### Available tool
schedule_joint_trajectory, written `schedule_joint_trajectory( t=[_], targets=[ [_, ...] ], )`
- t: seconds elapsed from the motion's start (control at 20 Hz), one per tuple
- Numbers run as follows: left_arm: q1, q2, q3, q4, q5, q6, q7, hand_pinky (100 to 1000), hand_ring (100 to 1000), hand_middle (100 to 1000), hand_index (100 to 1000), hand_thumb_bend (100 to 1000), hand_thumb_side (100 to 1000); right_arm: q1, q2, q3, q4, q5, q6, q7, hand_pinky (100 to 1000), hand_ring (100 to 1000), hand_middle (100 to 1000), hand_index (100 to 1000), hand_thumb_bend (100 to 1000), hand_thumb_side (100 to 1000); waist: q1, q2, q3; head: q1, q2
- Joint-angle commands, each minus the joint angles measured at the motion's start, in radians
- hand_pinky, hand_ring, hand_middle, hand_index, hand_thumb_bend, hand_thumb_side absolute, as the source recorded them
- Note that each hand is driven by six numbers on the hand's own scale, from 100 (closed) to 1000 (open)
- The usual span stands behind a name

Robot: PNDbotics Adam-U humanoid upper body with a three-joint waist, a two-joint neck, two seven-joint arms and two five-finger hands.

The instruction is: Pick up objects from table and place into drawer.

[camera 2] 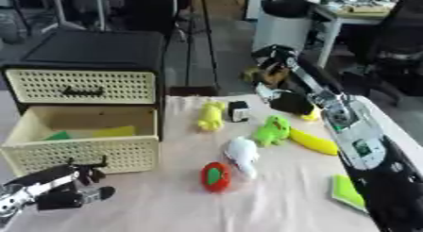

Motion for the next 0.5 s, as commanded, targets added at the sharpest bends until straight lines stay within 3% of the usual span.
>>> schedule_joint_trajectory(
  t=[0.05,0.5],
  targets=[
    [-0.039,0.0,0.031,0.022,-0.032,0.0,0.033,757,834,901,917,510,1000,-0.024,-0.017,-0.004,-0.019,-0.004,-0.005,0.001,631,724,794,857,100,524,0.0,-0.006,-0.005,0.007,-0.013],
    [-0.111,-0.001,0.094,0.127,-0.122,0.019,0.128,766,837,894,913,499,1000,-0.023,-0.012,-0.002,-0.02,-0.004,-0.008,0.004,631,723,793,857,100,526,-0.007,0.0,-0.019,0.013,-0.017]
  ],
)
